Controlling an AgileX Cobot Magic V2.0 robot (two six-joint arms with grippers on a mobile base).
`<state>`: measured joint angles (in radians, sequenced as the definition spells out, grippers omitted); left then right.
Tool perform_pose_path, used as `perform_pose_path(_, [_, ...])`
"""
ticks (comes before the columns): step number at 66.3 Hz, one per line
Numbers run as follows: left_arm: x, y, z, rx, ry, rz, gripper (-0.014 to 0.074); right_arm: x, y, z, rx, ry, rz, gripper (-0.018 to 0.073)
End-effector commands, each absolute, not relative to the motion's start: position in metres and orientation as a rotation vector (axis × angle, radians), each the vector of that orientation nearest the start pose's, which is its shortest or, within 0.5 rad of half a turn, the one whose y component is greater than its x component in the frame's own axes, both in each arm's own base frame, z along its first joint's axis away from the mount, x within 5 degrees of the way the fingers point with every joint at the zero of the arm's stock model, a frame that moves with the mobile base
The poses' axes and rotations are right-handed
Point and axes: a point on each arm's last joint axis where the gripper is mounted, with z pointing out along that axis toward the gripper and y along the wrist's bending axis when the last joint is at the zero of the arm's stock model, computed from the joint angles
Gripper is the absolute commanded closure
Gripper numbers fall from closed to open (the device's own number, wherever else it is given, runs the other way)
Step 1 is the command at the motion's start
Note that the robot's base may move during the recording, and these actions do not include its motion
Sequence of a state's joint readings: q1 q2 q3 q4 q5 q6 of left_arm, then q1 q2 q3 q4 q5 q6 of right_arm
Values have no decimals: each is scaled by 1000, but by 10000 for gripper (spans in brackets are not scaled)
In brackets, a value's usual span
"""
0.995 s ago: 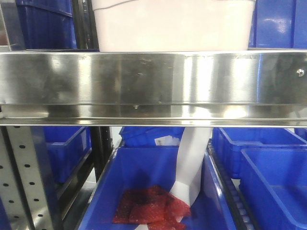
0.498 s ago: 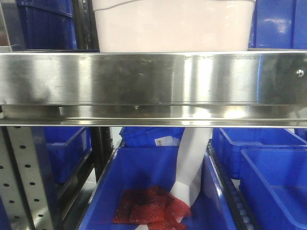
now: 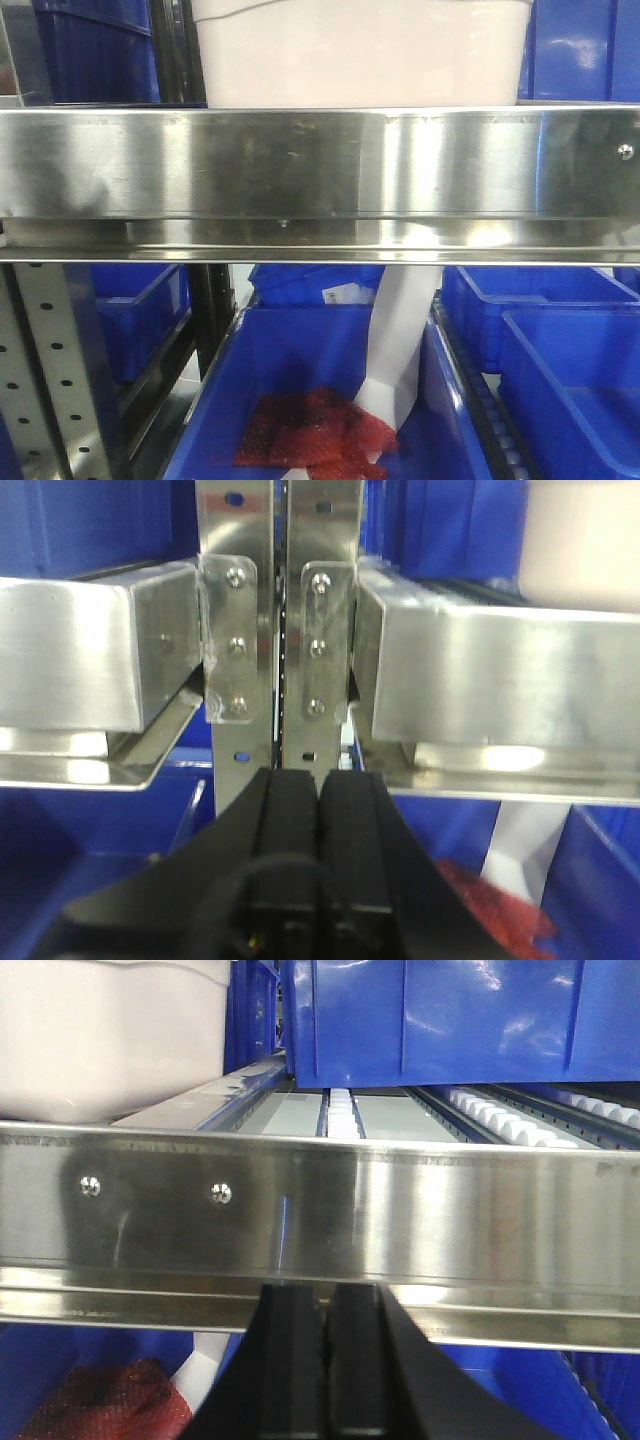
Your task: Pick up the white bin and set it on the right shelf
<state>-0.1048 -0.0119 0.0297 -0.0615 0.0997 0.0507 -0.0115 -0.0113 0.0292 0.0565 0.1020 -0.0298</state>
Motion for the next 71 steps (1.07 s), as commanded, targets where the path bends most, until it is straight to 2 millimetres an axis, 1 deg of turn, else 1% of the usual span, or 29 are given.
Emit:
perform_pose_path(1, [55,-6,205,51,1488,-125,722,55,0,204,13,1501,3,528])
perform_pose_path(71, [55,-6,205,35,1489,-142,722,55,0,204,13,1501,3,528])
